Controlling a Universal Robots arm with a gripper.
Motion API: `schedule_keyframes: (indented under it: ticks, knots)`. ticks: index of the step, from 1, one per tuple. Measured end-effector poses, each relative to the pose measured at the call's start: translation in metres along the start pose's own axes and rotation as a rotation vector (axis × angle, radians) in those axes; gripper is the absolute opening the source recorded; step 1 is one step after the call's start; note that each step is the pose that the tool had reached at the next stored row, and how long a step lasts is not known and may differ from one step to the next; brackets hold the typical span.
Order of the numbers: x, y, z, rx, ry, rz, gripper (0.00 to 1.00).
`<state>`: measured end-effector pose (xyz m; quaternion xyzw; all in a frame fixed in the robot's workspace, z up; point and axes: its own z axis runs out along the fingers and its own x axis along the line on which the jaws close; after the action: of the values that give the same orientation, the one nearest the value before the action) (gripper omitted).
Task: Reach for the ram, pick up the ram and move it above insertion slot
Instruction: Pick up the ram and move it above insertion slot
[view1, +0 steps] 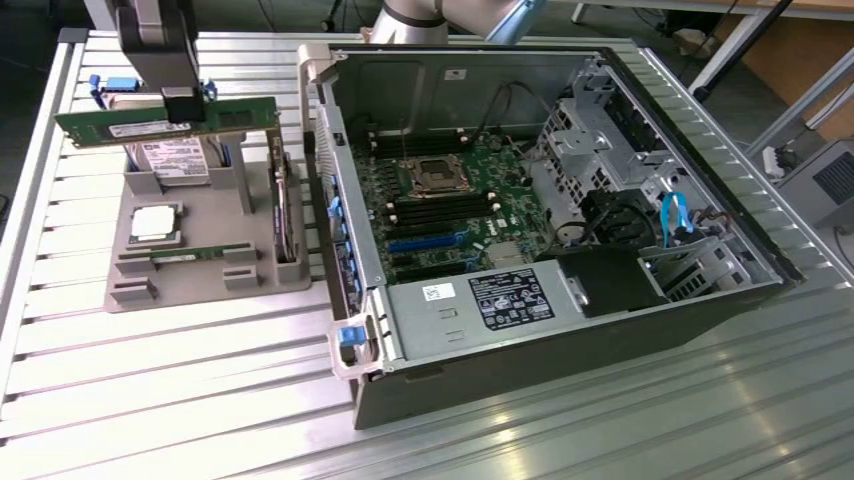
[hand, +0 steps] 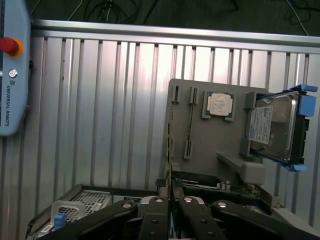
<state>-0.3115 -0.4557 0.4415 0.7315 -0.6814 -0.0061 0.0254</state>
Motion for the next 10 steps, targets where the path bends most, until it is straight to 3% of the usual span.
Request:
schedule_keyframes:
  ticks: [10]
  knots:
    - [-0.0002,-0.0003,0.006,0.0001,0.0,0.0,0.14]
